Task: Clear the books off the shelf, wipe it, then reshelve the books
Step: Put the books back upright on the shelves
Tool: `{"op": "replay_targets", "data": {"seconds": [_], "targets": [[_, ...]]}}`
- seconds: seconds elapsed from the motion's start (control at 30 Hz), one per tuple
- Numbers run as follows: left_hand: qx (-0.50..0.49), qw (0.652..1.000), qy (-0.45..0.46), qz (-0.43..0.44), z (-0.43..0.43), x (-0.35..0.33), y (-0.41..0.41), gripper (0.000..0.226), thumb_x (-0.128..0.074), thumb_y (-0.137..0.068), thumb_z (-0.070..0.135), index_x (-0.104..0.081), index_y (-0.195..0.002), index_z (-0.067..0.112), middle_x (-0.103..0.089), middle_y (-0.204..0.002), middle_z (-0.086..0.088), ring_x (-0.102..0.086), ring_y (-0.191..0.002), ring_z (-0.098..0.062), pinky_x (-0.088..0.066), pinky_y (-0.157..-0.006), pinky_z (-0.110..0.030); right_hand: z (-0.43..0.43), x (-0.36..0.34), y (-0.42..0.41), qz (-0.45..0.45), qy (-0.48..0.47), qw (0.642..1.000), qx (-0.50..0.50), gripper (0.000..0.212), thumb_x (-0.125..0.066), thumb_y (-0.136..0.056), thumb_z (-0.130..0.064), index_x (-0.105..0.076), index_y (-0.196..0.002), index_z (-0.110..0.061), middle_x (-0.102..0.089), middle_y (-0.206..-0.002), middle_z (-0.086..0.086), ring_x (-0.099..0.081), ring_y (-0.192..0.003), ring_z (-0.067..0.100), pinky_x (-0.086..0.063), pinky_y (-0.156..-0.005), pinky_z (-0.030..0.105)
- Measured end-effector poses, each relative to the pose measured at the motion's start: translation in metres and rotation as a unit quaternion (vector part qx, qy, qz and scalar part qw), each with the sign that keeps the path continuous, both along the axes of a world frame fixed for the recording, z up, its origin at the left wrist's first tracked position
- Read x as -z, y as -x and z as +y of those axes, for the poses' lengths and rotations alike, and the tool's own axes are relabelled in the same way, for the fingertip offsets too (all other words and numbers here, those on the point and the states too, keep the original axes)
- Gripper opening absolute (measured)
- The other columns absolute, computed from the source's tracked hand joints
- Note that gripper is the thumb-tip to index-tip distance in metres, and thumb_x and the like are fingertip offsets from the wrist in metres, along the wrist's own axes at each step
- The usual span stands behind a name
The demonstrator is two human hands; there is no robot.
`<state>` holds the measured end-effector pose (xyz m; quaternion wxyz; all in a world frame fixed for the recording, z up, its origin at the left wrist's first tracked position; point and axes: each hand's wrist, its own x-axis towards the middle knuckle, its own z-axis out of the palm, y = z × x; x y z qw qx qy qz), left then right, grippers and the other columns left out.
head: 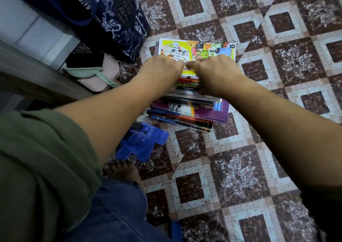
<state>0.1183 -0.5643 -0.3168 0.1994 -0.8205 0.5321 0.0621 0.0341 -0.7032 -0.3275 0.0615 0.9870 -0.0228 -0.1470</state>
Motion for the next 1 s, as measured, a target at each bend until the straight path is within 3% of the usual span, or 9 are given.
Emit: {"op": "replay_targets", "data": {"seconds": [0.23,0.37,0.5,0.6,0.73,0.87,0.97,1.0], "targets": [[-0.036,0.997,0.058,0.030,-0.004,0.007,0.003,0.055,-0.076,-0.082,0.028,-0.041,-0.121,0.009,-0.056,-0.109,-0.010,-0.057,-0.098,-0.029,-0.035,-0.063,-0.035,-0.006,-0.015,-0.006,0.029,-0.013,0.999,-0.009,0.070,-0.079,-0.074,-0.039,-0.048,-0.134,-0.022,-0.067,-0.101,0.009,-0.062,-0.094,0.031,-0.038,-0.068,0.034],[-0.012,0.998,0.063,0.009,-0.008,0.009,0.003,0.045,-0.068,-0.086,0.015,-0.041,-0.121,0.007,-0.059,-0.103,-0.013,-0.060,-0.093,-0.033,-0.036,-0.061,-0.037,-0.003,-0.016,-0.001,0.019,-0.028,0.999,0.008,0.064,-0.075,-0.077,-0.041,-0.049,-0.132,-0.021,-0.065,-0.108,0.008,-0.061,-0.098,0.031,-0.042,-0.072,0.035],[-0.017,0.997,0.069,0.025,-0.008,0.007,0.001,0.048,-0.075,-0.081,0.024,-0.044,-0.113,0.007,-0.061,-0.098,-0.011,-0.059,-0.087,-0.030,-0.036,-0.062,-0.036,0.005,-0.004,0.018,-0.028,-0.064,0.994,0.083,0.077,-0.074,-0.076,-0.042,-0.038,-0.141,-0.021,-0.051,-0.131,0.007,-0.059,-0.105,0.032,-0.045,-0.072,0.036],[-0.038,0.996,0.072,0.043,-0.006,-0.006,-0.005,0.051,-0.078,-0.077,0.030,-0.046,-0.110,0.008,-0.060,-0.092,-0.010,-0.045,-0.075,-0.026,-0.037,-0.061,-0.037,0.008,-0.003,0.024,-0.098,-0.046,0.982,0.155,0.061,-0.076,-0.076,-0.031,-0.049,-0.128,-0.013,-0.055,-0.119,0.011,-0.058,-0.101,0.034,-0.043,-0.072,0.038],[-0.069,0.992,0.100,0.045,-0.010,-0.041,-0.009,0.054,-0.077,-0.076,0.040,-0.050,-0.113,0.012,-0.056,-0.092,-0.007,-0.051,-0.080,-0.028,-0.038,-0.065,-0.037,-0.001,-0.046,0.015,-0.091,-0.051,0.979,0.175,0.055,-0.077,-0.073,-0.044,-0.058,-0.117,-0.017,-0.060,-0.105,0.008,-0.060,-0.092,0.031,-0.034,-0.066,0.033],[-0.105,0.986,0.130,0.003,-0.021,-0.082,-0.009,0.061,-0.077,-0.071,0.047,-0.042,-0.111,0.016,-0.044,-0.089,-0.003,-0.045,-0.081,-0.025,-0.037,-0.072,-0.038,-0.014,-0.097,0.011,-0.105,-0.085,0.977,0.164,0.048,-0.077,-0.064,-0.054,-0.063,-0.100,-0.025,-0.051,-0.076,-0.001,-0.048,-0.074,0.024,-0.039,-0.065,0.032],[-0.097,0.989,0.112,-0.023,-0.022,-0.075,-0.008,0.076,-0.082,-0.065,0.046,-0.039,-0.118,0.015,-0.056,-0.099,-0.007,-0.056,-0.096,-0.030,-0.040,-0.090,-0.044,-0.014,-0.102,0.011,-0.074,-0.091,0.979,0.167,0.054,-0.078,-0.063,-0.054,-0.059,-0.106,-0.029,-0.056,-0.084,0.001,-0.048,-0.078,0.023,-0.041,-0.070,0.034],[-0.094,0.990,0.100,-0.012,-0.021,-0.065,-0.006,0.076,-0.082,-0.066,0.044,-0.039,-0.121,0.014,-0.059,-0.105,-0.008,-0.057,-0.100,-0.030,-0.041,-0.089,-0.043,-0.010,-0.096,0.012,-0.058,-0.081,0.982,0.163,0.059,-0.078,-0.063,-0.055,-0.056,-0.111,-0.029,-0.060,-0.092,0.002,-0.052,-0.082,0.024,-0.042,-0.072,0.035]]}}
